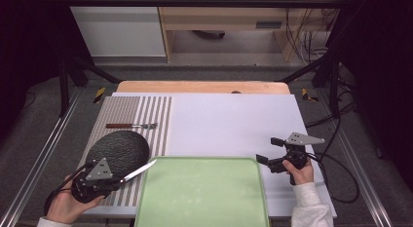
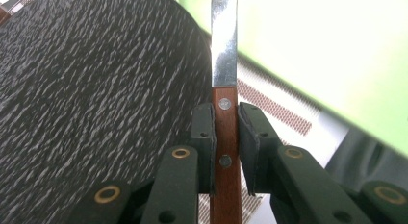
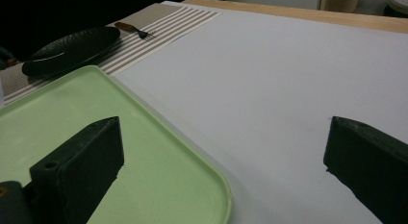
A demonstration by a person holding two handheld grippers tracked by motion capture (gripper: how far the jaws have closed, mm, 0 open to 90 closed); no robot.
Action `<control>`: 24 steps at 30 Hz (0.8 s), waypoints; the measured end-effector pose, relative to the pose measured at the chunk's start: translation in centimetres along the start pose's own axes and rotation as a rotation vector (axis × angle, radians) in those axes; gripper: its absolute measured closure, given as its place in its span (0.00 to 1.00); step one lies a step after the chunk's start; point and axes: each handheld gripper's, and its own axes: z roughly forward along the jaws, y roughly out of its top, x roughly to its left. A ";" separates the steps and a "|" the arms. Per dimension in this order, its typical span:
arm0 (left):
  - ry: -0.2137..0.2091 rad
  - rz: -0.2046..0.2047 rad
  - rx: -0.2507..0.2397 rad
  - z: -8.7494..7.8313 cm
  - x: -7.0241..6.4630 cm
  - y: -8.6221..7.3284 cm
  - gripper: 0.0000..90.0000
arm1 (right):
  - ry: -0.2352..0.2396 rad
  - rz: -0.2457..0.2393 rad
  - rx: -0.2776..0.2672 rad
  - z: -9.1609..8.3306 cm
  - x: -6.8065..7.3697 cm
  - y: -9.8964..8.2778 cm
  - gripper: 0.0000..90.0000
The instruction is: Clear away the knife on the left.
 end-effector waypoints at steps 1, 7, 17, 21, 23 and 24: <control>0.001 -0.005 -0.001 0.1 0.0 0.2 0.86 | 0.000 0.000 0.000 0.0 0.0 0.0 0.01; 0.014 -0.037 -0.019 0.3 -0.3 0.9 0.86 | 0.002 -0.001 -0.001 0.0 0.0 0.0 0.01; 0.043 -0.095 -0.049 0.5 -0.7 1.9 0.86 | 0.001 -0.006 0.003 0.0 0.0 0.0 0.01; 0.052 -0.111 -0.058 0.8 -1.0 2.5 0.86 | 0.000 -0.007 0.004 0.1 0.0 0.0 0.01; 0.052 -0.119 -0.065 0.9 -1.0 2.8 0.86 | 0.000 -0.007 0.004 0.1 0.0 0.0 0.01; 0.054 -0.118 -0.069 0.9 -1.1 3.0 0.86 | 0.001 -0.007 0.004 0.1 0.0 0.0 0.01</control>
